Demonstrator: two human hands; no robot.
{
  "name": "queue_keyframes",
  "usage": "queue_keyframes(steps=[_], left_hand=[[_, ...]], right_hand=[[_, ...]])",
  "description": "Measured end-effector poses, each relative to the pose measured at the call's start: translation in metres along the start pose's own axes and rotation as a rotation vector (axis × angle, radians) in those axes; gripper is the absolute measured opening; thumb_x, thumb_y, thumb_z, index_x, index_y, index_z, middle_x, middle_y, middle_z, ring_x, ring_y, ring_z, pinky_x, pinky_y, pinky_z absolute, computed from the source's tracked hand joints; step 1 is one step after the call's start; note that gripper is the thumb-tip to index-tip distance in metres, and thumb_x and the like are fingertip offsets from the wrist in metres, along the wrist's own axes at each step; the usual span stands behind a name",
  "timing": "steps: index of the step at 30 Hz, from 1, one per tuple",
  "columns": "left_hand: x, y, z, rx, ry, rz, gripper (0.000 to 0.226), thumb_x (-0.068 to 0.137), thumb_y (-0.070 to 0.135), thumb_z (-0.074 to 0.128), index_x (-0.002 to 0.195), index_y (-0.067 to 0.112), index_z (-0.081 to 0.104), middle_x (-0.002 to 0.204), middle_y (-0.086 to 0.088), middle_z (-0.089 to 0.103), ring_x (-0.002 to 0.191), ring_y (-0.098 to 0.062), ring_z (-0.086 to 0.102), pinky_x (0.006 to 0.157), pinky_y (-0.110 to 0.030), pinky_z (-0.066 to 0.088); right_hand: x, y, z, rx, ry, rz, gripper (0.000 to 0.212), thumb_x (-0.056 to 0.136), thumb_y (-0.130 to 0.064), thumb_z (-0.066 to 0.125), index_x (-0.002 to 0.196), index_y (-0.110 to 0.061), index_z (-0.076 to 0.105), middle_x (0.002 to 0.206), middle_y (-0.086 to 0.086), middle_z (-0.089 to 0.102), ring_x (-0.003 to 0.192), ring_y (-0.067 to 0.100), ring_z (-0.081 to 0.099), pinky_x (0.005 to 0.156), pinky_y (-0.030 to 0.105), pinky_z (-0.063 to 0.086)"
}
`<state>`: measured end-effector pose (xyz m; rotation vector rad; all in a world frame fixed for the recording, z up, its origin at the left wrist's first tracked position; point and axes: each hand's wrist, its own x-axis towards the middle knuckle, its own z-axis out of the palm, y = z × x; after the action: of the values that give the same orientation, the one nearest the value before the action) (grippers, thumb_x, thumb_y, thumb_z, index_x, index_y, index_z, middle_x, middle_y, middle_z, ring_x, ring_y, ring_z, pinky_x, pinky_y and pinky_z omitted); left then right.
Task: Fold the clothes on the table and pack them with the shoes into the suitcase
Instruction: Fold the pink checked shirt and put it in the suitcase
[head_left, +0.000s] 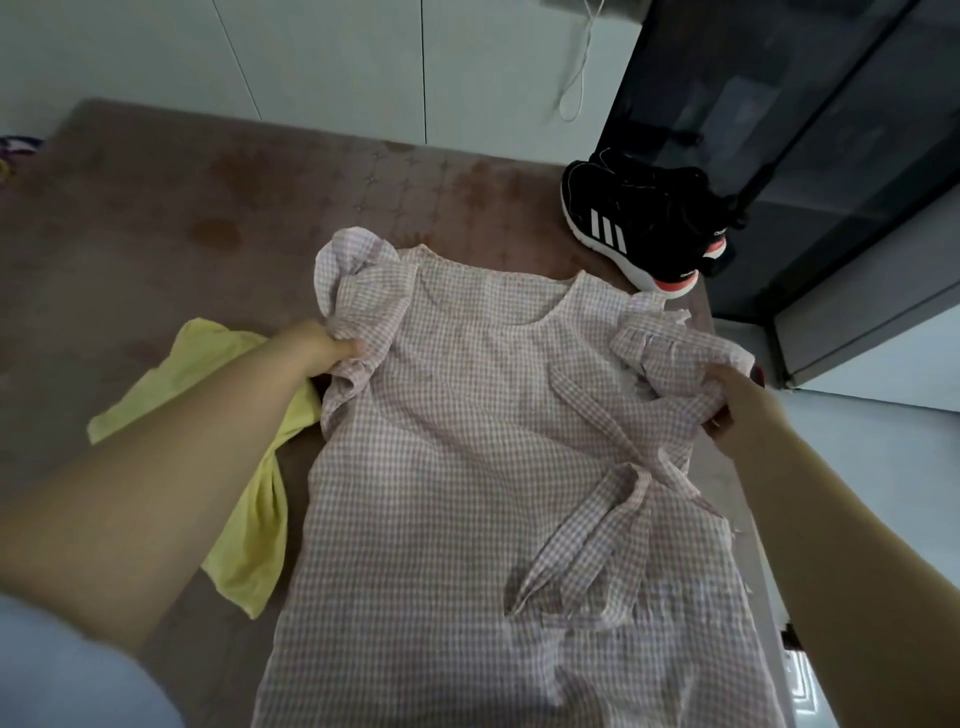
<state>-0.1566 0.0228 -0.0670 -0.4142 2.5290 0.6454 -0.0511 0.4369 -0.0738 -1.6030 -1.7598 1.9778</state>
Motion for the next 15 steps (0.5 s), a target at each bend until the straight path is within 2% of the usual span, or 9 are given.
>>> queue_keyframes(steps=[2, 5, 6, 7, 9, 10, 12, 14, 15], left_hand=[[0.000, -0.003, -0.006, 0.031, 0.030, -0.023, 0.078, 0.083, 0.040, 0.065, 0.138, -0.005, 0.031, 0.145, -0.021, 0.035, 0.130, -0.035, 0.039, 0.102, -0.035, 0.033], [-0.001, -0.011, -0.017, -0.033, 0.203, 0.006, 0.058, 0.082, 0.030, 0.068, 0.124, -0.006, 0.050, 0.130, -0.025, 0.052, 0.117, -0.038, 0.050, 0.094, -0.039, 0.041], [-0.005, -0.010, -0.020, -0.107, 0.316, 0.052, 0.045, 0.082, 0.022, 0.067, 0.116, -0.006, 0.055, 0.121, -0.025, 0.058, 0.110, -0.039, 0.055, 0.090, -0.041, 0.044], [-0.011, -0.007, -0.021, -0.182, 0.439, 0.116, 0.033, 0.082, 0.013, 0.063, 0.109, -0.005, 0.058, 0.112, -0.025, 0.061, 0.103, -0.040, 0.057, 0.085, -0.042, 0.046], [-0.031, 0.006, -0.019, -0.202, 0.614, 0.306, 0.027, 0.080, 0.001, 0.054, 0.106, -0.003, 0.060, 0.106, -0.025, 0.062, 0.099, -0.041, 0.056, 0.080, -0.041, 0.044], [-0.042, 0.015, -0.015, -0.151, 0.630, 0.418, 0.032, 0.079, -0.002, 0.051, 0.111, 0.000, 0.059, 0.109, -0.024, 0.060, 0.102, -0.040, 0.054, 0.082, -0.040, 0.043], [-0.062, 0.028, 0.007, 0.004, 0.476, 0.598, 0.050, 0.080, -0.002, 0.052, 0.129, 0.010, 0.050, 0.127, -0.018, 0.050, 0.114, -0.035, 0.047, 0.090, -0.036, 0.039], [-0.074, 0.030, 0.035, 0.237, 0.134, 0.651, 0.074, 0.083, 0.007, 0.058, 0.146, 0.018, 0.022, 0.144, -0.013, 0.030, 0.129, -0.031, 0.034, 0.102, -0.036, 0.033], [-0.077, 0.027, 0.048, 0.336, -0.045, 0.645, 0.084, 0.084, 0.014, 0.060, 0.149, 0.019, 0.007, 0.149, -0.012, 0.021, 0.134, -0.031, 0.027, 0.108, -0.038, 0.029]], right_hand=[[-0.020, -0.002, 0.006, -0.142, 0.025, -0.272, 0.015, 0.083, -0.018, 0.063, 0.095, -0.012, 0.057, 0.076, -0.001, 0.058, 0.080, 0.023, 0.058, 0.067, 0.031, 0.046], [-0.061, 0.004, 0.020, -0.594, -0.185, -0.739, 0.030, 0.086, -0.006, 0.055, 0.115, -0.013, 0.056, 0.079, -0.003, 0.060, 0.069, 0.017, 0.057, 0.057, 0.021, 0.046], [-0.073, 0.009, 0.026, -0.727, -0.311, -0.871, 0.038, 0.085, -0.001, 0.055, 0.121, -0.011, 0.055, 0.090, 0.000, 0.063, 0.075, 0.016, 0.057, 0.065, 0.017, 0.048], [-0.075, 0.018, 0.030, -0.881, -0.415, -0.993, 0.043, 0.083, 0.002, 0.055, 0.124, -0.008, 0.054, 0.106, 0.005, 0.064, 0.091, 0.018, 0.058, 0.080, 0.016, 0.046], [-0.075, 0.040, 0.038, -1.248, -0.510, -1.093, 0.052, 0.083, -0.001, 0.055, 0.134, -0.008, 0.046, 0.139, 0.008, 0.047, 0.127, 0.024, 0.042, 0.108, 0.028, 0.029], [-0.073, 0.051, 0.039, -1.385, -0.527, -1.072, 0.056, 0.085, -0.005, 0.053, 0.139, -0.012, 0.039, 0.148, 0.005, 0.036, 0.137, 0.023, 0.030, 0.114, 0.032, 0.018], [-0.070, 0.065, 0.039, -1.541, -0.545, -0.998, 0.059, 0.089, -0.016, 0.049, 0.144, -0.018, 0.029, 0.154, -0.001, 0.022, 0.142, 0.019, 0.018, 0.116, 0.034, 0.005], [-0.069, 0.070, 0.037, -1.597, -0.556, -0.947, 0.060, 0.090, -0.027, 0.050, 0.144, -0.021, 0.026, 0.155, -0.003, 0.021, 0.142, 0.018, 0.019, 0.115, 0.032, 0.006], [-0.068, 0.070, 0.035, -1.584, -0.558, -0.934, 0.059, 0.090, -0.031, 0.051, 0.143, -0.023, 0.028, 0.153, -0.002, 0.027, 0.140, 0.018, 0.025, 0.115, 0.032, 0.010]])
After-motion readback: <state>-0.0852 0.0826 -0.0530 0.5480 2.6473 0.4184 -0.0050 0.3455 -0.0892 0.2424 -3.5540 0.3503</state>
